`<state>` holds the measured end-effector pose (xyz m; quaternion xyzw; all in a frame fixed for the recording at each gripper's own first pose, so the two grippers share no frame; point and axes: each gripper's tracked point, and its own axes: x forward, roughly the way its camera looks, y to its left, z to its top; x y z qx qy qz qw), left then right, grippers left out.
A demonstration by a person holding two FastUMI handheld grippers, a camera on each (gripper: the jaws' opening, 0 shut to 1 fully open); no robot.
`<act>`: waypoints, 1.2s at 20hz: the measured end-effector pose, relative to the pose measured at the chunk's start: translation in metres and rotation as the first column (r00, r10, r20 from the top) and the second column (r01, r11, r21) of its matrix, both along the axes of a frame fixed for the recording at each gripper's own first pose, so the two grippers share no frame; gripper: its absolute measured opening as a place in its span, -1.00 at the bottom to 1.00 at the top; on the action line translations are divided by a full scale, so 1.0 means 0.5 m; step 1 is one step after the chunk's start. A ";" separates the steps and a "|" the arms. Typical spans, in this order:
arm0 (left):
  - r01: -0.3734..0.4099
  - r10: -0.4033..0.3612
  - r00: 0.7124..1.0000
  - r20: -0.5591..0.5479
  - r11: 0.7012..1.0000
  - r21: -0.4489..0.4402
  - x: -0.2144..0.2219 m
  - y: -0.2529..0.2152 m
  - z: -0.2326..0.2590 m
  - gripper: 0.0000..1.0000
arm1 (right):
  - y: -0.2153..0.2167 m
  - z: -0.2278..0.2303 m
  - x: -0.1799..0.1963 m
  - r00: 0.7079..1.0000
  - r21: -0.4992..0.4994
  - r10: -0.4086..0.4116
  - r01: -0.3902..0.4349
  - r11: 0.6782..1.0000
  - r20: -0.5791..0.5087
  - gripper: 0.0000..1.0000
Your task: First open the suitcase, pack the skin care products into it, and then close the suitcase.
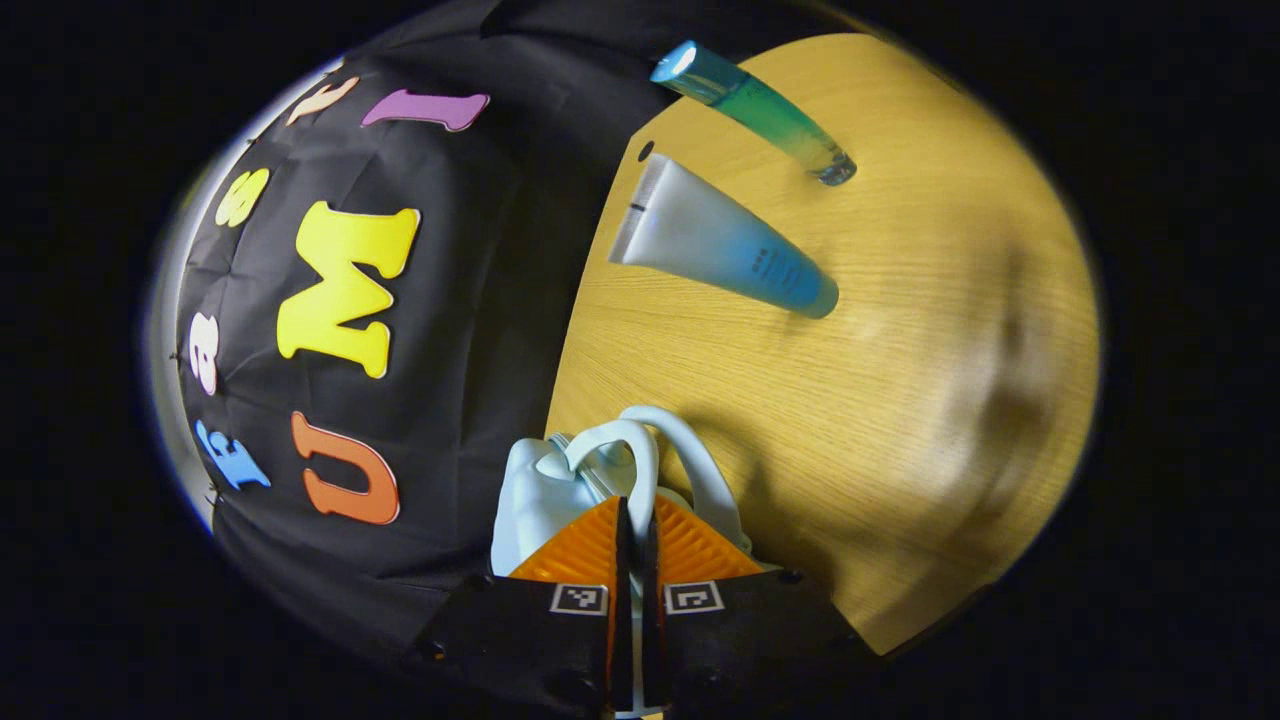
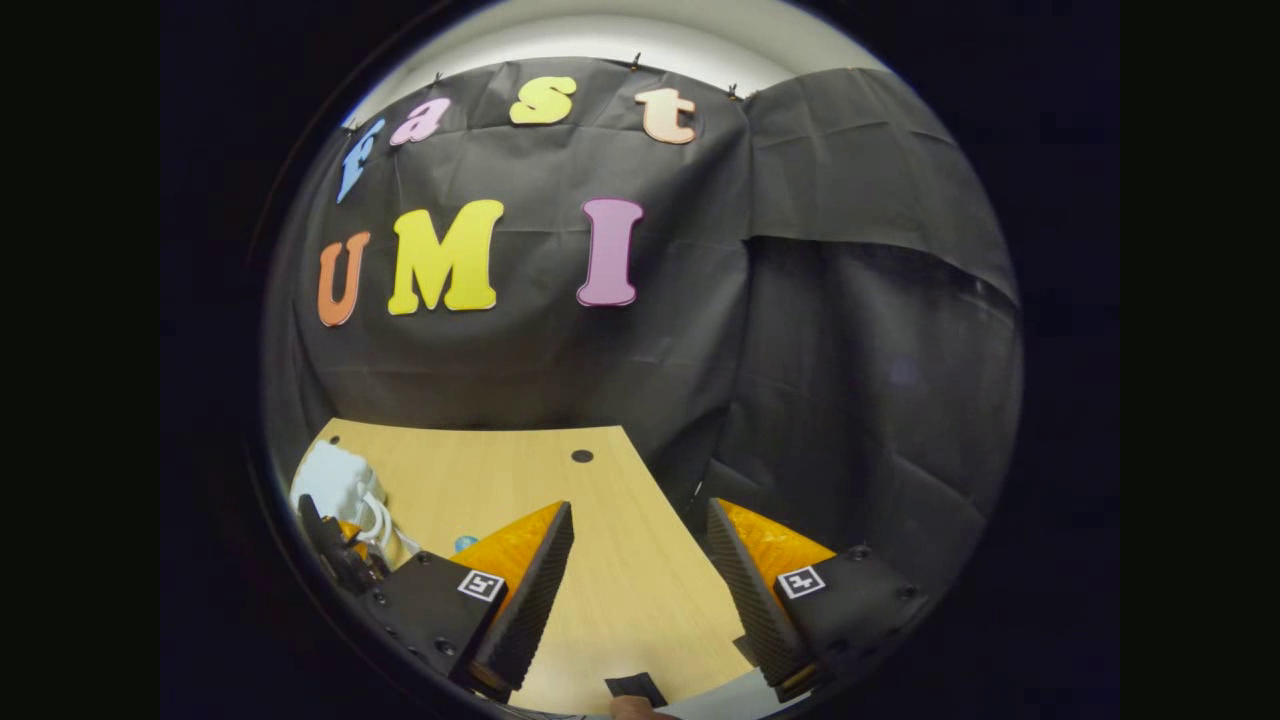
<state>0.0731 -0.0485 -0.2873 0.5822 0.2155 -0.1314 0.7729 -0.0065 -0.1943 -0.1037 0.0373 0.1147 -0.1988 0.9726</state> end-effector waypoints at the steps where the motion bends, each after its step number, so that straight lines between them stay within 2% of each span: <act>1: -0.002 0.000 1.000 -0.023 0.999 -0.052 -0.003 -0.001 0.007 -0.89 | 0.006 0.002 -0.001 1.000 -0.007 0.000 0.000 1.000 -0.002 0.60; 5: -0.038 0.051 0.998 0.045 0.967 -0.251 -0.004 0.018 0.114 -0.94 | 0.052 0.026 0.002 1.000 -0.041 0.011 -0.011 0.999 0.001 0.59; 9: -0.085 0.146 0.984 0.098 0.886 -0.456 -0.002 0.083 0.230 -0.95 | 0.118 0.054 0.017 0.999 -0.062 0.032 -0.031 0.998 0.018 0.60; 11: -0.105 0.194 0.973 0.126 0.856 -0.506 -0.001 0.134 0.283 -0.94 | 0.157 0.073 0.026 0.998 -0.058 0.047 -0.045 0.997 0.038 0.60; 13: -0.126 0.246 0.959 0.139 0.813 -0.568 -0.006 0.195 0.338 -0.94 | 0.203 0.088 0.040 0.996 -0.063 0.070 -0.066 0.996 0.056 0.60; 14: -0.148 0.285 0.949 0.134 0.781 -0.607 -0.009 0.232 0.362 -0.94 | 0.230 0.091 0.045 0.994 -0.069 0.088 -0.084 0.994 0.061 0.60; 17: -0.230 0.417 0.905 0.084 0.645 -0.729 -0.017 0.359 0.407 -0.95 | 0.303 0.105 0.058 0.988 -0.082 0.137 -0.131 0.988 0.075 0.60; 19: -0.247 0.469 0.881 0.059 0.563 -0.788 -0.022 0.439 0.419 -0.95 | 0.352 0.107 0.063 0.983 -0.095 0.171 -0.163 0.982 0.074 0.60; 21: -0.261 0.508 0.861 0.035 0.498 -0.827 -0.041 0.515 0.416 -0.95 | 0.401 0.106 0.068 0.977 -0.108 0.203 -0.195 0.975 0.068 0.60; 22: -0.289 0.537 0.844 0.014 0.477 -0.830 -0.047 0.556 0.406 -0.94 | 0.422 0.107 0.070 0.974 -0.112 0.216 -0.208 0.972 0.067 0.60; 23: -0.297 0.551 0.834 0.001 0.450 -0.842 -0.049 0.597 0.396 -0.95 | 0.440 0.107 0.072 0.972 -0.112 0.228 -0.220 0.969 0.064 0.60; 24: -0.293 0.553 0.833 -0.020 0.411 -0.863 -0.052 0.631 0.384 -0.94 | 0.455 0.106 0.071 0.969 -0.106 0.238 -0.231 0.967 0.061 0.60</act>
